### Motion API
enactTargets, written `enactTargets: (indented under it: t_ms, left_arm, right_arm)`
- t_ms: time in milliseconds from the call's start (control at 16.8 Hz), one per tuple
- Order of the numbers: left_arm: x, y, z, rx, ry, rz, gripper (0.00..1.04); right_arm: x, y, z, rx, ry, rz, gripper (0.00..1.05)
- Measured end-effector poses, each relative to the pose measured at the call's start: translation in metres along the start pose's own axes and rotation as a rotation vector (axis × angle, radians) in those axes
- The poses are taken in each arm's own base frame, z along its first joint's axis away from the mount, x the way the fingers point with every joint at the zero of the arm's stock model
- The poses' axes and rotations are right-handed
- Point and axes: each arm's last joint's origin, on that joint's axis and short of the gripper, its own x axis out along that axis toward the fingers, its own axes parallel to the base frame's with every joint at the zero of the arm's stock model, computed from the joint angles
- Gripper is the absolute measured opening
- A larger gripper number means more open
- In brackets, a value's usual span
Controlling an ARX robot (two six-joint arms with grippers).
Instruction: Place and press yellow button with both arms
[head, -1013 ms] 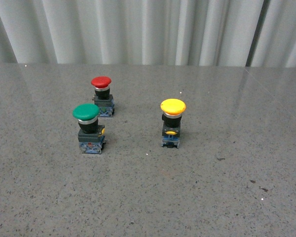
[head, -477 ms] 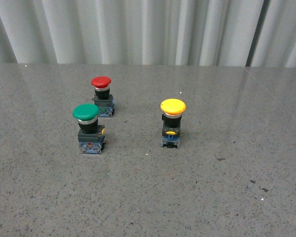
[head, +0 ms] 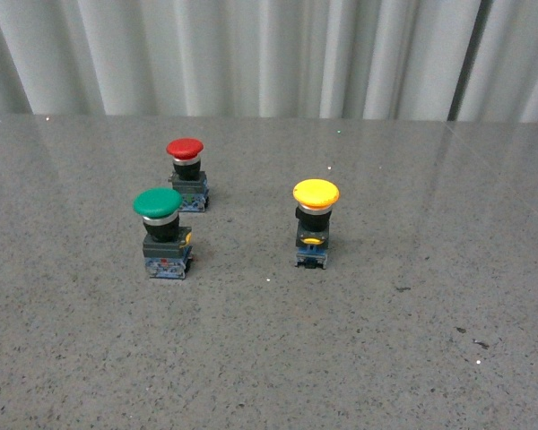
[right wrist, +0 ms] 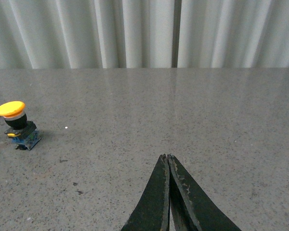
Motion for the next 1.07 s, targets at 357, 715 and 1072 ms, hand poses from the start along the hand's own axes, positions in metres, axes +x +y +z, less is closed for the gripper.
enactTargets:
  t_ms: [357, 715, 1072]
  left_arm:
    - [0.0, 0.0, 0.0001, 0.0, -0.001, 0.0, 0.98]
    - [0.0, 0.0, 0.0, 0.0, 0.0, 0.0, 0.98]
    - [0.0, 0.0, 0.0, 0.0, 0.0, 0.0, 0.98]
  right_arm:
    - [-0.0039, 0.0, 0.0025, 0.0, -0.039, -0.002, 0.02]
    - [-0.004, 0.0, 0.0032, 0.0, -0.046, -0.002, 0.02]
    - [-0.004, 0.0, 0.0033, -0.001, -0.047, -0.002, 0.54]
